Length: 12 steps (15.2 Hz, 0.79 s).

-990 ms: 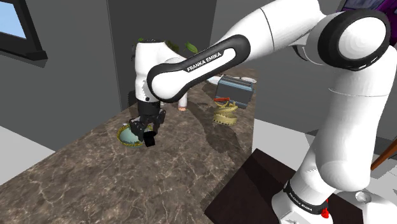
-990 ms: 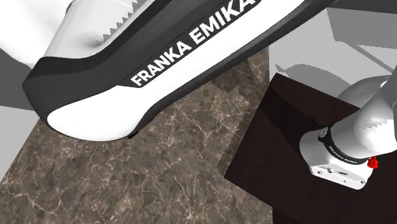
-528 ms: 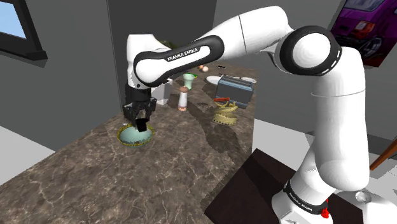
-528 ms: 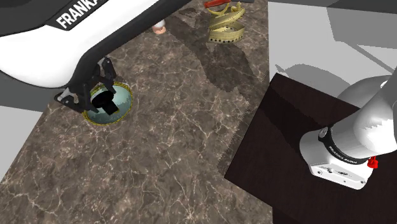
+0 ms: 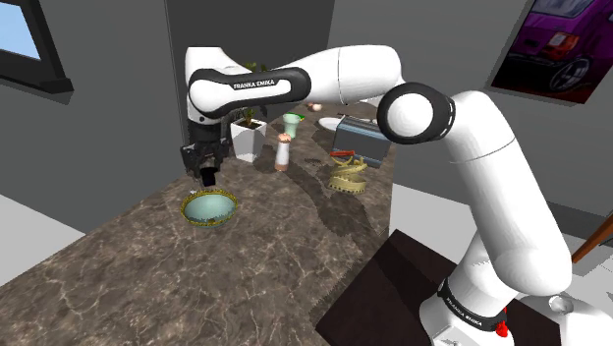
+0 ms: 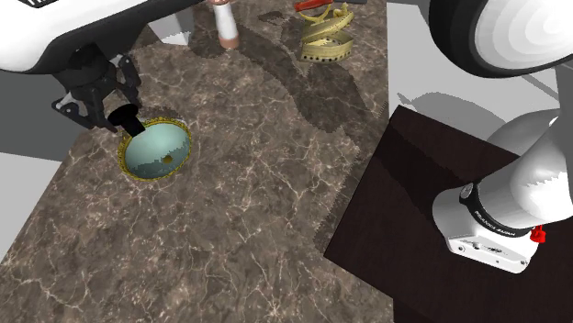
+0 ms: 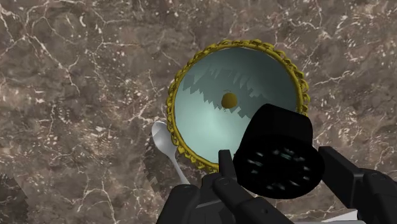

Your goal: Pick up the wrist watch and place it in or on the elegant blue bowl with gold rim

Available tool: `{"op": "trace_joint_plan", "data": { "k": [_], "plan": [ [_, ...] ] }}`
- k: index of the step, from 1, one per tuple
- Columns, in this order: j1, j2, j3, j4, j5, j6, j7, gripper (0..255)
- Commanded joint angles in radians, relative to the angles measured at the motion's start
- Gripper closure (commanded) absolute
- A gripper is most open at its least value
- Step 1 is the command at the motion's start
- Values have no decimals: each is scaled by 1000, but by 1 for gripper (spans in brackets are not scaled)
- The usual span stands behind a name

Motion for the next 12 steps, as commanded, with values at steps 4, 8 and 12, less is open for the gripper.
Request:
{"op": "trace_joint_plan", "data": {
  "k": [4,8,12],
  "plan": [
    [-1,29,-5,-13,-5,43,-2,255],
    [-2,46,-8,-40,-9,85,0,255],
    [-3,66,-11,-60,-14,125,2,255]
  ]
}}
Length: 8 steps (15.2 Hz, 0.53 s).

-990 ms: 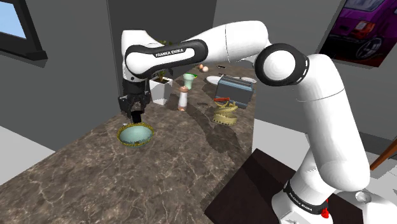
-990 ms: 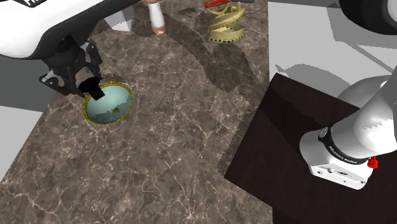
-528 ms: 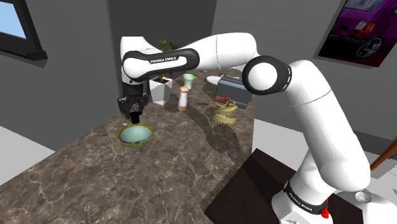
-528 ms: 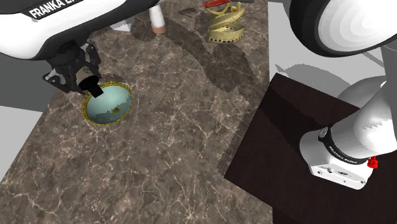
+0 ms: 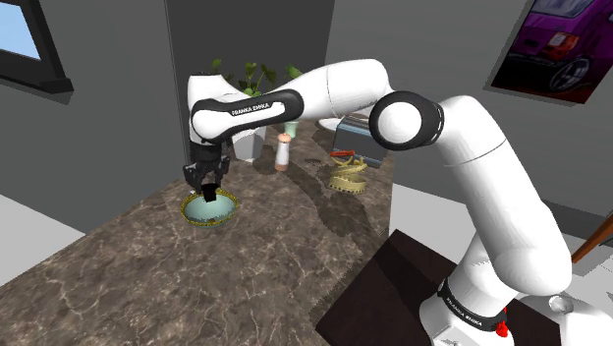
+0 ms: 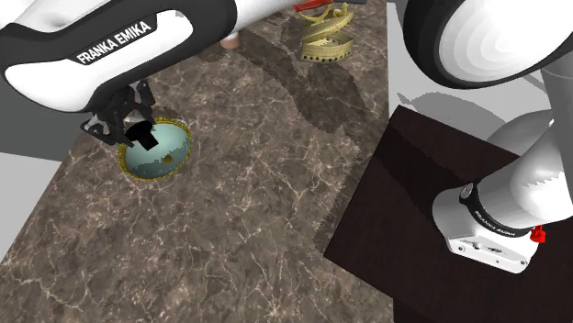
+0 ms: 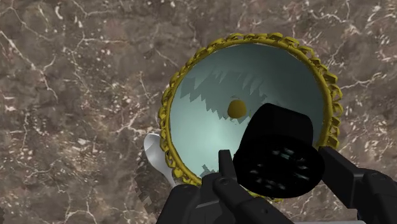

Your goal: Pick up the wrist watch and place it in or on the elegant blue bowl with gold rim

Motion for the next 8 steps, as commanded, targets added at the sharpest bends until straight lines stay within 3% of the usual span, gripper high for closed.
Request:
{"op": "trace_joint_plan", "data": {
  "k": [1,8],
  "plan": [
    [-1,12,-2,-8,-2,20,0,255],
    [0,25,-4,-16,-5,41,1,255]
  ]
}}
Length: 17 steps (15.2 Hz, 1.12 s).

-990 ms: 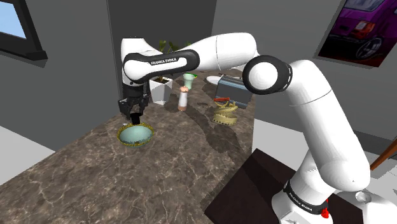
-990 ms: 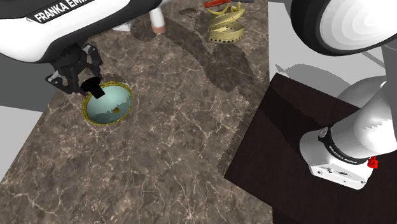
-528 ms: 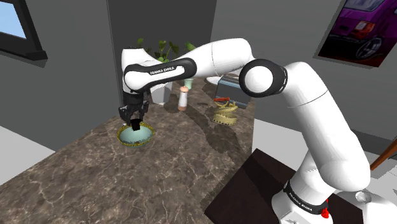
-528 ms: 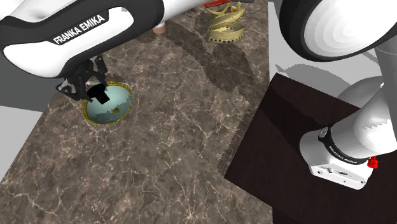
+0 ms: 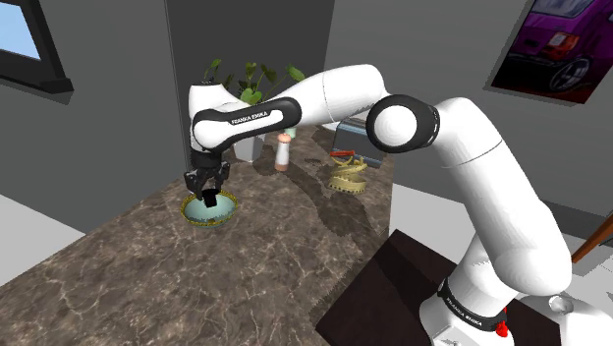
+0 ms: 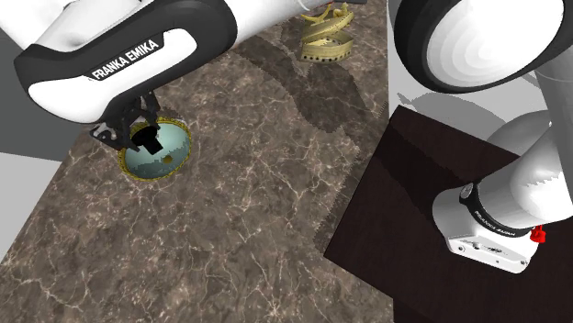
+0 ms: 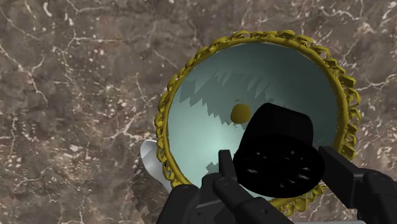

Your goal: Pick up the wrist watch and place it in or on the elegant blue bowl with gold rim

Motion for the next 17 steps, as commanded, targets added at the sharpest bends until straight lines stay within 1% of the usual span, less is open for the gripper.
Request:
{"op": "trace_joint_plan", "data": {
  "k": [1,3,4,9,13,17],
  "plan": [
    [0,0,0,-1,0,1,0,255],
    [0,0,0,-1,0,1,0,255],
    [0,0,0,-1,0,1,0,0],
    [0,0,0,-1,0,1,0,0],
    [-4,-54,9,34,11,-88,-7,0],
    [-4,-54,9,34,11,-88,-7,0]
  ]
}}
